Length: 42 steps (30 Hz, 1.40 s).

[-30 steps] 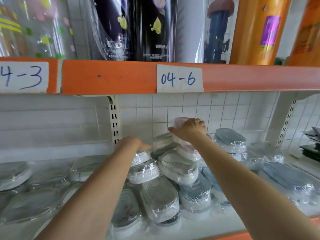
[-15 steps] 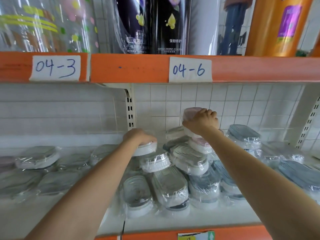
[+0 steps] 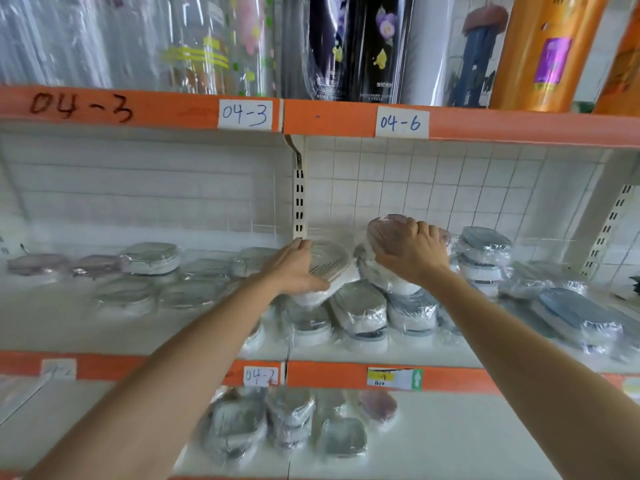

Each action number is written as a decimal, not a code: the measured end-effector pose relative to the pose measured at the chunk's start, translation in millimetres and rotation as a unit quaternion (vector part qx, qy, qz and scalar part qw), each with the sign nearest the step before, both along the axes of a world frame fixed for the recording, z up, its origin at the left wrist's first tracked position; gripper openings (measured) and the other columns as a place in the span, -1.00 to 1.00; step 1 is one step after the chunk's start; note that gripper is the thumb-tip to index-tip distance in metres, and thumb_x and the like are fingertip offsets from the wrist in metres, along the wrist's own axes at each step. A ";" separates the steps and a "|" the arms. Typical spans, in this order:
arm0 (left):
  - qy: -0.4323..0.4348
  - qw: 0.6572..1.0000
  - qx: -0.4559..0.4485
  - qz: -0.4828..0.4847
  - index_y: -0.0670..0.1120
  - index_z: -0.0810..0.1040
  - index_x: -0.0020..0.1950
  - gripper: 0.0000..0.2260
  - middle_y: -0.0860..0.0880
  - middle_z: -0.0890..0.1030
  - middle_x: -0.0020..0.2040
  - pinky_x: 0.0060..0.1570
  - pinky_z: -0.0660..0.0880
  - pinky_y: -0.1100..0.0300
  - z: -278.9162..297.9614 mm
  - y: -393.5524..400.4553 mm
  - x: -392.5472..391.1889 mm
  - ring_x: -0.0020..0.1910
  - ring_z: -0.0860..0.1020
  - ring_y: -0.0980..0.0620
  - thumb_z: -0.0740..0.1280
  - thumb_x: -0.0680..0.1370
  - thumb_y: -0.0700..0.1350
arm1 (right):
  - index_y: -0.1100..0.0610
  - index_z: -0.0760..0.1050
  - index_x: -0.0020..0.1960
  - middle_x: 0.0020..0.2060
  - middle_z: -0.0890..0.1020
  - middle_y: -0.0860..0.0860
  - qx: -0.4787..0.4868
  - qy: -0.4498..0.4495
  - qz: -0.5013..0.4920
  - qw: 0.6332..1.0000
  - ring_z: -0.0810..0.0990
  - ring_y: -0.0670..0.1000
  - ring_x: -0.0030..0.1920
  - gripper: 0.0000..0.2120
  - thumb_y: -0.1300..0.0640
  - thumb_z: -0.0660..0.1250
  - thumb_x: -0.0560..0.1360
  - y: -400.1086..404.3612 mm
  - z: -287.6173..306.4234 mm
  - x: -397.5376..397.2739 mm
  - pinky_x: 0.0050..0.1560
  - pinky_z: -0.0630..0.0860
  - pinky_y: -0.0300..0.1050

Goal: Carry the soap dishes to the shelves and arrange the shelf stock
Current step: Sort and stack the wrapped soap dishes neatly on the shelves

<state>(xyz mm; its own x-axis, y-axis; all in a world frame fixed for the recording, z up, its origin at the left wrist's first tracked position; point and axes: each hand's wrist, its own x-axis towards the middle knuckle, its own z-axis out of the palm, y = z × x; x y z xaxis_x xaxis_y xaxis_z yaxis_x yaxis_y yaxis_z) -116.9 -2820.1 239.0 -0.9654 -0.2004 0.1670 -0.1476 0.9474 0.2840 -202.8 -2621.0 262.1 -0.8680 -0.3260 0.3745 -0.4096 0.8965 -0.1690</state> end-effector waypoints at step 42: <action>-0.257 0.962 -0.032 -0.092 -0.16 0.01 0.55 -0.09 -0.12 0.17 0.50 0.40 0.20 0.03 -302.4 185.2 13.0 0.44 0.16 -0.16 0.46 0.40 0.09 | 0.19 0.04 0.52 0.45 0.24 0.09 -0.023 -0.372 0.013 0.928 0.19 0.14 0.43 -0.11 -0.13 0.41 0.40 218.0 -311.5 30.7 0.40 0.21 0.07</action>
<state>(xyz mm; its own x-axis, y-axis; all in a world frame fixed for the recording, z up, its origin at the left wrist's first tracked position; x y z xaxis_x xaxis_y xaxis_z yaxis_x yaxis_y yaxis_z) -103.9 -2634.9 -63.4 -0.9419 -0.0242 -0.3350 -0.0814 0.9841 0.1579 -172.2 -2403.0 -49.4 -0.8841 -0.3492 -0.3106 -0.1862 0.8727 -0.4513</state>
